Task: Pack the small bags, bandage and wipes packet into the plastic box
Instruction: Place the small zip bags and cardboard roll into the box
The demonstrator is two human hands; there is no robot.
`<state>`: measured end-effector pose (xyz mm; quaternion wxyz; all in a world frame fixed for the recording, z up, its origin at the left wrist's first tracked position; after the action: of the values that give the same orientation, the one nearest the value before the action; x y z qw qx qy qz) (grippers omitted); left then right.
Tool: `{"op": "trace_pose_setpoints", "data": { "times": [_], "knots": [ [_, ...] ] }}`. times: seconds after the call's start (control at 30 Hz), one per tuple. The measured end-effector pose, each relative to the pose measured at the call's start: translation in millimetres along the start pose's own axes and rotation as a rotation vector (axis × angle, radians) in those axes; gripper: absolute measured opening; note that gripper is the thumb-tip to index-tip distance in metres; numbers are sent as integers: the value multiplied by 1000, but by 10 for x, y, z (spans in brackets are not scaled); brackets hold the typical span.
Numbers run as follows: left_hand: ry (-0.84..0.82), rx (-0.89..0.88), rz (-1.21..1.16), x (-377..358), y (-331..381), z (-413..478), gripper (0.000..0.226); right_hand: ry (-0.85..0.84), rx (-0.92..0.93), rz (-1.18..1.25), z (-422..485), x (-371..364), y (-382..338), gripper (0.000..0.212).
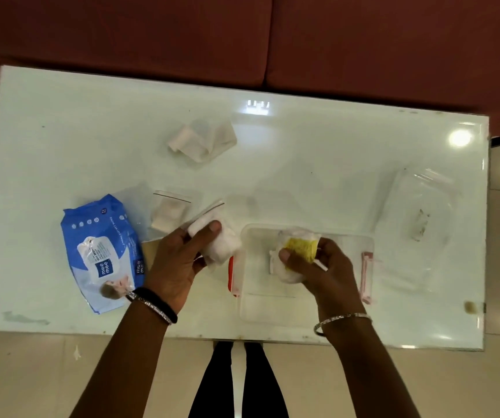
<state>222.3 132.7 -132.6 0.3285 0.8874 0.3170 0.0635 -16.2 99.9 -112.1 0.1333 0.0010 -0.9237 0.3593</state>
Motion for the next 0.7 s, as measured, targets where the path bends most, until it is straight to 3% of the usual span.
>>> {"op": "trace_pose_setpoints", "data": {
  "times": [0.17,0.33,0.7],
  "knots": [
    [-23,8,14,-3,-171,-155,41,48,-128,-152,96,-139,412,57],
    [-39,3,57,-11,-269,-226,50,124,-93,-301,260,-321,429,61],
    [-70,3,105,23,-361,-280,29,123,-113,-167,281,-406,563,47]
  ]
}}
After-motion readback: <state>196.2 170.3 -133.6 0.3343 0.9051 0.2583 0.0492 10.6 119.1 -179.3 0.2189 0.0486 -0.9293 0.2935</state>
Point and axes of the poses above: each hand's wrist, its own z-axis towards the middle knuckle, its own x-axis out of the back of the hand, y = z × x, the point moved 7 cm from there along z, towards the middle knuckle, and after that the axes turned 10 degrees about y, right-handed, at the moved point
